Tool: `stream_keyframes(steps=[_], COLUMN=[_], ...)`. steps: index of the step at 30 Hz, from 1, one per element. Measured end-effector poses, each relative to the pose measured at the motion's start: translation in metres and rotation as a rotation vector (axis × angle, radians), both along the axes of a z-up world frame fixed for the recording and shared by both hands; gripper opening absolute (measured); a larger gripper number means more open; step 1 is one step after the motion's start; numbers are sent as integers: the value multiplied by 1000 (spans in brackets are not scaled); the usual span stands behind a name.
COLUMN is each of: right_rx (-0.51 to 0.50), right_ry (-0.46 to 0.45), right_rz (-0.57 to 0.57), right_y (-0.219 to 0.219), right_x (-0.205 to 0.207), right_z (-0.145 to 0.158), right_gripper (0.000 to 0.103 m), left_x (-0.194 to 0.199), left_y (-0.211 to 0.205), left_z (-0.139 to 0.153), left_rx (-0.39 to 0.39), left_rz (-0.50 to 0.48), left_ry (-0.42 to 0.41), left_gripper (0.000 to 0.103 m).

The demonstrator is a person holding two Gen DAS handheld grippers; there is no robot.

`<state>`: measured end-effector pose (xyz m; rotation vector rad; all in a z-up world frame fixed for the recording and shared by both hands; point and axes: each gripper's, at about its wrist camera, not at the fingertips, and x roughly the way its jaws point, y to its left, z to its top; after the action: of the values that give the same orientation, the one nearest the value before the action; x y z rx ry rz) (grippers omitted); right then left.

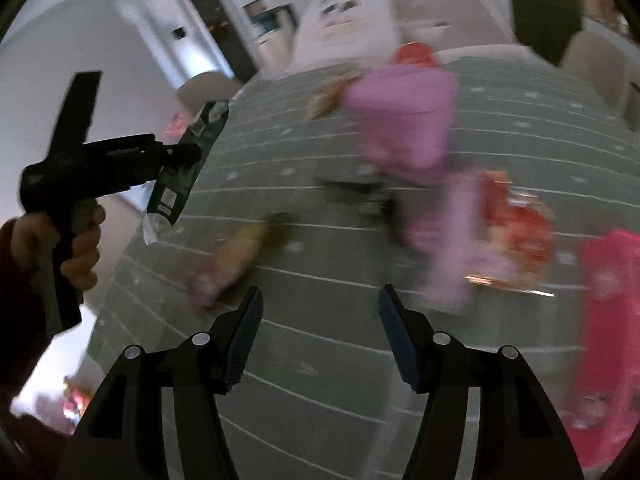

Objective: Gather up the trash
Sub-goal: 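Grasp the yellow snack bag with the right tool while the left holds the milk carton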

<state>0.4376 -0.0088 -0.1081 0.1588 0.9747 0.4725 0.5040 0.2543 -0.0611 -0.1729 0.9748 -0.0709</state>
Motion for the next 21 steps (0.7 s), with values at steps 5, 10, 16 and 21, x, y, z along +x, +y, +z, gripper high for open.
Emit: stream_keyframes(steps=[5,10,16,21], right_rx=[18,5,-106,-232], right_ry=[80,111,56,3], right_rz=[35,0,42,97], right_y=[56,80,113,139], right_x=[27,48,62,65], right_z=[-24,-38,-36,-37], right_gripper=[57,57,57,34], left_x=[-30,-36,-28,-20], left_y=[43,73,88,94], left_z=[-6,-18,-30,-34], left_rx=[37,45,22,-1], left_rz=[110,169,161,141], left_ry=[13,25,57,63], left_gripper=[50,50,50,50])
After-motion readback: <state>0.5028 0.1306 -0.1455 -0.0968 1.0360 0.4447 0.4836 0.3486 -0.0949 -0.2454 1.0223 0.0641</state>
